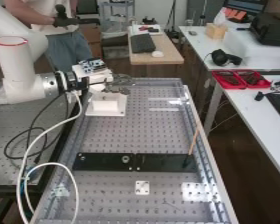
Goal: Grab the larger nut and place it in the white container
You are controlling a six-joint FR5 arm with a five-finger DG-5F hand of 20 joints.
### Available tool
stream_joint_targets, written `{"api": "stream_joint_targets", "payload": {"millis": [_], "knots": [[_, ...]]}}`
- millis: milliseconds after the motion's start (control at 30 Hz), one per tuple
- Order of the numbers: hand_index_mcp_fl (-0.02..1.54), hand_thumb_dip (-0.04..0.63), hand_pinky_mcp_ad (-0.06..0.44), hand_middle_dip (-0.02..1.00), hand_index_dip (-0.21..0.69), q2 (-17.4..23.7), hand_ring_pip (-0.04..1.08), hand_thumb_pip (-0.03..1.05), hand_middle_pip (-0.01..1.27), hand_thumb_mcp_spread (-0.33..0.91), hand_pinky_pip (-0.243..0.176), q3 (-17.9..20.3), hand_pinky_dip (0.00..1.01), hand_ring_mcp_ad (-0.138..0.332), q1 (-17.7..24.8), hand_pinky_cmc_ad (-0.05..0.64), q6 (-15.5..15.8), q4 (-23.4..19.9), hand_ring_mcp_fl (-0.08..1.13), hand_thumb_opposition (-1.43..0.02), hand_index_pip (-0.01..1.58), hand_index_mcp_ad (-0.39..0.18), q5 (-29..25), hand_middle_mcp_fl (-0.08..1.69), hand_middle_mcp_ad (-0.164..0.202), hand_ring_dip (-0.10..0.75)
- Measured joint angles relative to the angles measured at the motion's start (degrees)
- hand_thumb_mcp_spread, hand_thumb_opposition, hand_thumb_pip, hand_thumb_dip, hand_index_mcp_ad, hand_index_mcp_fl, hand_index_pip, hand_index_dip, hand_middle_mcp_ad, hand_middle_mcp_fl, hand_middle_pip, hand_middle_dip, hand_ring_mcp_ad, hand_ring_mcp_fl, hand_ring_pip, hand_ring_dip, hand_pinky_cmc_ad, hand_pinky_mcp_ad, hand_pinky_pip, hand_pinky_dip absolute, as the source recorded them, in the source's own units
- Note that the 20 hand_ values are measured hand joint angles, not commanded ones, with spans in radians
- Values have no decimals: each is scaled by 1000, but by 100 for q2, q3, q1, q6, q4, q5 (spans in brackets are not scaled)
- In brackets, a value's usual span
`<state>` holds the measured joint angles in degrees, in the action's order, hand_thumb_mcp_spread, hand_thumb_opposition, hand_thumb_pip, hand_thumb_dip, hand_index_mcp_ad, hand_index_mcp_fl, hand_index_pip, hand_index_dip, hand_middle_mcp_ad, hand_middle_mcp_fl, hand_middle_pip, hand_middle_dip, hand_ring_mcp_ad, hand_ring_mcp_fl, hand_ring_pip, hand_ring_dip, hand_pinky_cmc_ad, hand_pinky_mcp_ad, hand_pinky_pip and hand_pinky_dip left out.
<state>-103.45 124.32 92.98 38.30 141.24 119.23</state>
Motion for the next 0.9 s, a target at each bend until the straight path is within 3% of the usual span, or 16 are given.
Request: {"api": "stream_joint_targets", "payload": {"millis": [333, 500, 600, 700, 900], "knots": [[19, 253, 262, 255, 16, 82, 77, 794, 124, 396, -105, -91, 536, 134, -143, 328, -2, 108, -2, -899, 1403, -206, 39, 0, 59, 155], [19, 253, 262, 253, -3, 488, 75, 794, 124, 349, -105, -405, 574, 131, -568, 328, -34, 521, -2, -890, 1339, -206, 48, 0, 59, 155], [24, 251, 262, 255, -30, 717, 82, 768, 124, 319, -105, -691, 602, 134, -867, 326, -77, 776, -2, -866, 1246, -202, 51, 0, 59, 155], [21, 236, 265, 255, -56, 843, 91, 747, 126, 267, -105, -978, 646, 134, -1074, 326, -277, 928, 0, -834, 1058, -202, -8, 2, 59, 155], [24, 215, 278, 255, -75, 848, 105, 735, 126, 208, -105, -1417, 679, 134, -1234, 330, -503, 1112, -2, -805, 705, -188, -202, 0, 61, 155]]}}
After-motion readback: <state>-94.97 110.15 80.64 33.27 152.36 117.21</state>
